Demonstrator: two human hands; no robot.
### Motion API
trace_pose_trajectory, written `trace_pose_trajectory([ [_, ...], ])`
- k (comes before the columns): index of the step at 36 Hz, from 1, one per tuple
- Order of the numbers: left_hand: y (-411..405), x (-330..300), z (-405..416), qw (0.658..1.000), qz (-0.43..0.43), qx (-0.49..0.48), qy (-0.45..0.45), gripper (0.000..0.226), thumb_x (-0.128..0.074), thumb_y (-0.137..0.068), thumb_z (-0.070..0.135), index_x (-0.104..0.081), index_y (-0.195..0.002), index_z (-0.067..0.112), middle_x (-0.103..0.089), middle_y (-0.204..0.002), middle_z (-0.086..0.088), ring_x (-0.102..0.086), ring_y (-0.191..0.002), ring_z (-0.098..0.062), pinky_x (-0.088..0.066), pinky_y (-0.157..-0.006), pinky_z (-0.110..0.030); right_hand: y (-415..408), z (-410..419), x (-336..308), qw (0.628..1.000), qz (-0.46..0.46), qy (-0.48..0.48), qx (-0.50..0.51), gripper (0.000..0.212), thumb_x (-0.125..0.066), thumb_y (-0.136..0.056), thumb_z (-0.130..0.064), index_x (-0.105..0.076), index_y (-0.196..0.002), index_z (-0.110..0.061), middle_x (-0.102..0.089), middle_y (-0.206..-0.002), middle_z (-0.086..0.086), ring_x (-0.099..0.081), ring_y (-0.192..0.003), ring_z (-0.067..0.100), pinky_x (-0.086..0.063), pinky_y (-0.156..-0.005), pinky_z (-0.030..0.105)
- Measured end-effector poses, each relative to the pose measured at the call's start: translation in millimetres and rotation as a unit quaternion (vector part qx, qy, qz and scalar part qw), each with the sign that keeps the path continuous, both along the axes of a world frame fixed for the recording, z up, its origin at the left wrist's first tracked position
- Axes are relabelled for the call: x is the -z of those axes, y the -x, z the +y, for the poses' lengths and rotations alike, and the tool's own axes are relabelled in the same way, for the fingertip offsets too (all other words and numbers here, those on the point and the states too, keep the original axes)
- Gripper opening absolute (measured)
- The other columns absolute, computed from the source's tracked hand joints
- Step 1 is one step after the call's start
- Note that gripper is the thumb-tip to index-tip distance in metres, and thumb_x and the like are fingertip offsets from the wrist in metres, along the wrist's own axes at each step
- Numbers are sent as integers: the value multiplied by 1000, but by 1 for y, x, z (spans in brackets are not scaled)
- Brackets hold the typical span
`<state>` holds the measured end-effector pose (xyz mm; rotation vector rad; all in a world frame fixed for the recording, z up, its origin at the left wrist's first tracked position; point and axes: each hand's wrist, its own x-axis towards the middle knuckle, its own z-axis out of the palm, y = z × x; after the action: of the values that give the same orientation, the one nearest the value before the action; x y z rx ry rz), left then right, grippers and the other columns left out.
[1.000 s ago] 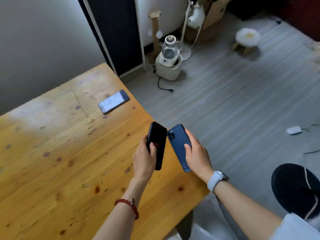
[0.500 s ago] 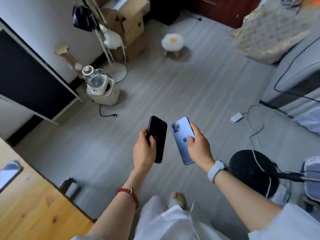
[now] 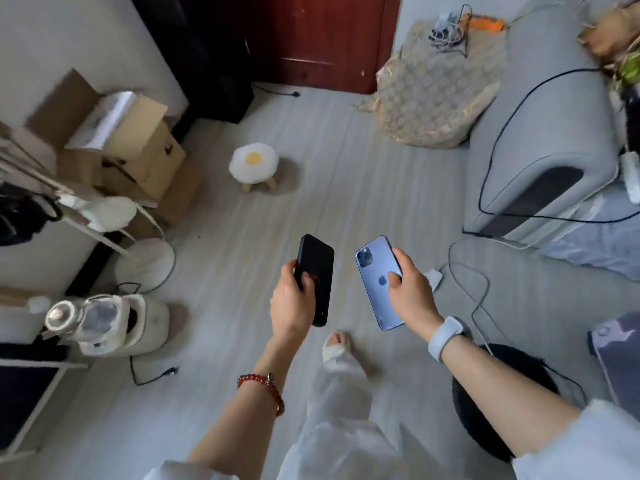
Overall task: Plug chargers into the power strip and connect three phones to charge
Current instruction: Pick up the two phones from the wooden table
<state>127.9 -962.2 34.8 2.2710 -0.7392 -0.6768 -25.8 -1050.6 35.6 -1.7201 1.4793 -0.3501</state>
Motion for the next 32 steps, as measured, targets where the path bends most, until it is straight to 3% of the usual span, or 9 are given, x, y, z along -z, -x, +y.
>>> trace_pose_trajectory([
  [4, -29, -18, -101, 1000, 7, 19, 8, 34, -39, -94, 20, -42, -128, 15, -64, -109, -14, -60, -92, -33, -51, -77, -43, -30, -92, -16, 1000, -12, 6, 26, 47, -36, -92, -7, -35, -138, -19, -60, -115, 12, -46, -81, 24, -33, -68, 26],
  [8, -46, -28, -197, 998, -1, 61, 10, 35, -39, -94, 21, -42, -128, 15, -64, -113, -14, -60, -96, -35, -50, -82, -44, -39, -173, -31, 997, -23, 13, 66, 48, -37, -91, -4, -38, -136, -19, -60, -88, 14, -44, -69, 26, -30, -56, 31],
  [12, -50, -33, -295, 995, -1, 103, 7, 35, -38, -95, 20, -42, -129, 16, -64, -111, -13, -59, -95, -34, -46, -75, -35, -35, -258, -35, 993, -24, 13, 115, 50, -36, -90, -3, -38, -137, -21, -60, -92, 15, -48, -72, 29, -35, -63, 30],
  [16, -45, -29, -392, 993, 11, 121, 9, 34, -37, -95, 21, -42, -128, 17, -64, -109, -13, -59, -93, -33, -50, -80, -42, -29, -347, -28, 988, -32, 3, 150, 48, -37, -91, -5, -37, -137, -21, -62, -110, 13, -50, -81, 27, -40, -72, 33],
  [19, -42, -21, -466, 990, 6, 139, 7, 33, -37, -95, 20, -41, -128, 16, -64, -106, -13, -60, -86, -31, -50, -73, -39, -24, -422, -19, 987, -37, -1, 159, 47, -37, -92, -6, -36, -138, -20, -59, -119, 9, -50, -87, 25, -37, -72, 28],
  [27, -32, -21, -664, 990, 27, 136, -4, 34, -37, -96, 22, -40, -129, 15, -63, -108, -12, -61, -92, -33, -52, -79, -48, -11, -618, -24, 987, -18, -4, 162, 48, -36, -93, -6, -35, -139, -20, -61, -113, 14, -50, -81, 26, -39, -70, 30],
  [32, -33, -21, -764, 990, 49, 130, 5, 33, -37, -96, 20, -39, -129, 13, -64, -104, -13, -61, -87, -32, -52, -73, -43, -8, -714, -33, 985, -13, -14, 171, 47, -37, -93, -6, -35, -138, -19, -60, -120, 14, -56, -101, 34, -44, -82, 36],
])
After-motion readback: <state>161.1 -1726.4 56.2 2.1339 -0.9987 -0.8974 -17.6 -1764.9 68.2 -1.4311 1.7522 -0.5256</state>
